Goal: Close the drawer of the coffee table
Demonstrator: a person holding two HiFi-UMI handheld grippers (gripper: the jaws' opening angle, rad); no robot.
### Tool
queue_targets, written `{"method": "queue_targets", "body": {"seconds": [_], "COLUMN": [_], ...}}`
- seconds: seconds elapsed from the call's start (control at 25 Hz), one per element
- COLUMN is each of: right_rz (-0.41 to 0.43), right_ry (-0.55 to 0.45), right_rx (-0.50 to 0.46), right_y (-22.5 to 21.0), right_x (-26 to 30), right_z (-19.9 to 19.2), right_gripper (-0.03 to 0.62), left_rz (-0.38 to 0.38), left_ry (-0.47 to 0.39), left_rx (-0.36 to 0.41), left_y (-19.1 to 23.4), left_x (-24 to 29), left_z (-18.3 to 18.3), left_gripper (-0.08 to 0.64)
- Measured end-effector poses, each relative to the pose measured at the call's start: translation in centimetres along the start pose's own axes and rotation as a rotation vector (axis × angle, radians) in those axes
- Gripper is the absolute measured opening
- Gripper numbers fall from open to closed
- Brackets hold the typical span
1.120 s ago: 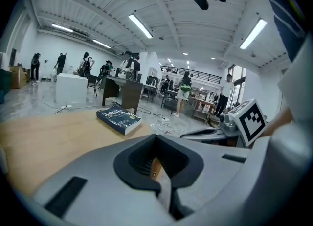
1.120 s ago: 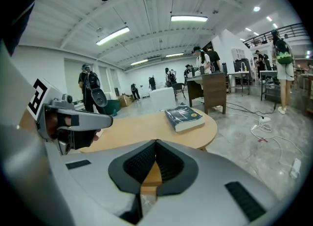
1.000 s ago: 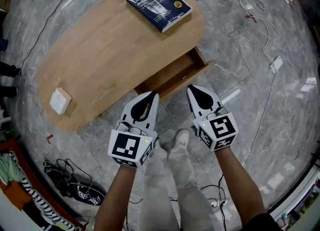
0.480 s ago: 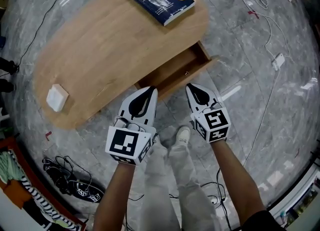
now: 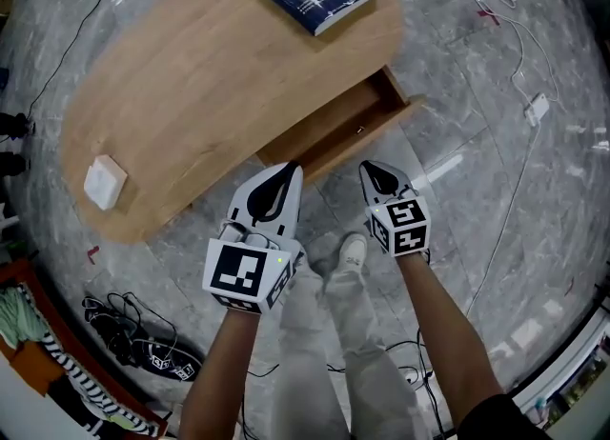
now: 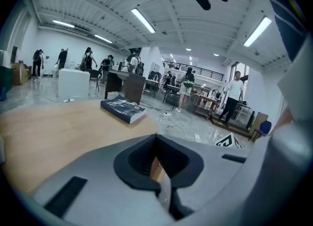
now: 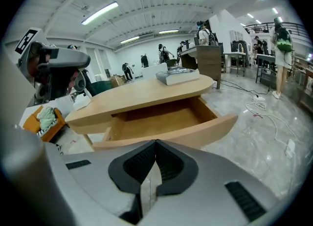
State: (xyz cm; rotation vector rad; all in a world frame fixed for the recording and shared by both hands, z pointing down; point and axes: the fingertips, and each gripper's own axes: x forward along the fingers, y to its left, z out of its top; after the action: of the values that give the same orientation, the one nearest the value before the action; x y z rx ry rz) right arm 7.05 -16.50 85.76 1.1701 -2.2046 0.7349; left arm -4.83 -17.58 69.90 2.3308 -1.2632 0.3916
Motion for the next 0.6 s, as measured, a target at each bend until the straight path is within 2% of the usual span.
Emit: {"method": "queue_targets", "body": {"seconds": [0.6], "right_rz": [0.012], "right_ry": [0.076], "right_rx": [-0.062], "right_y": [-0.3], "right_x": [3.0], "right_z": [-1.7], "right_gripper": [0.012], "left_rz": [0.011], "left_ry": [0.031], "left_rx": [-0.018], "left_y": [1.1], "left_x": [-0.2], "left_z": [-2.0], "left_gripper": [0.003]}}
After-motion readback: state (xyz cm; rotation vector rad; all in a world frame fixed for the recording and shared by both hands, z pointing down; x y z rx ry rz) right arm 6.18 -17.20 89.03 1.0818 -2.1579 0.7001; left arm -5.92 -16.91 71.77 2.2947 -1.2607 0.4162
